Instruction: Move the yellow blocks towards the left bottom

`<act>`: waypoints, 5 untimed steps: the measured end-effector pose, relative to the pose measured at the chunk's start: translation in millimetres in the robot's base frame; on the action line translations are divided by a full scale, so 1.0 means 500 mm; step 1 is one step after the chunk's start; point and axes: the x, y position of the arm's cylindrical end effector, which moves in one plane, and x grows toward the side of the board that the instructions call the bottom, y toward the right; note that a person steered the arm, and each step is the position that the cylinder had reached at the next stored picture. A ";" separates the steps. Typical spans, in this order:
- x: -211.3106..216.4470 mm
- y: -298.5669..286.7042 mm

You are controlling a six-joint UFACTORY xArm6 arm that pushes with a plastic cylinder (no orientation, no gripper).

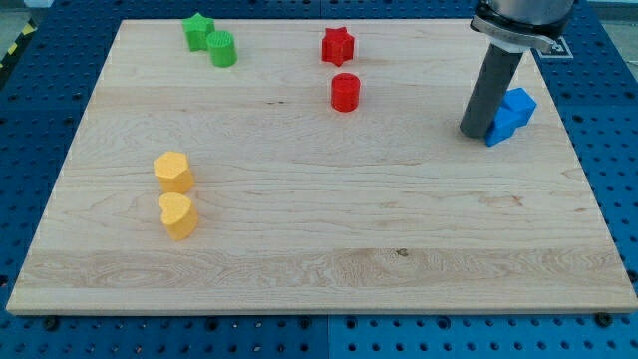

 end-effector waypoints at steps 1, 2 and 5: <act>0.003 0.017; 0.003 0.016; -0.006 -0.195</act>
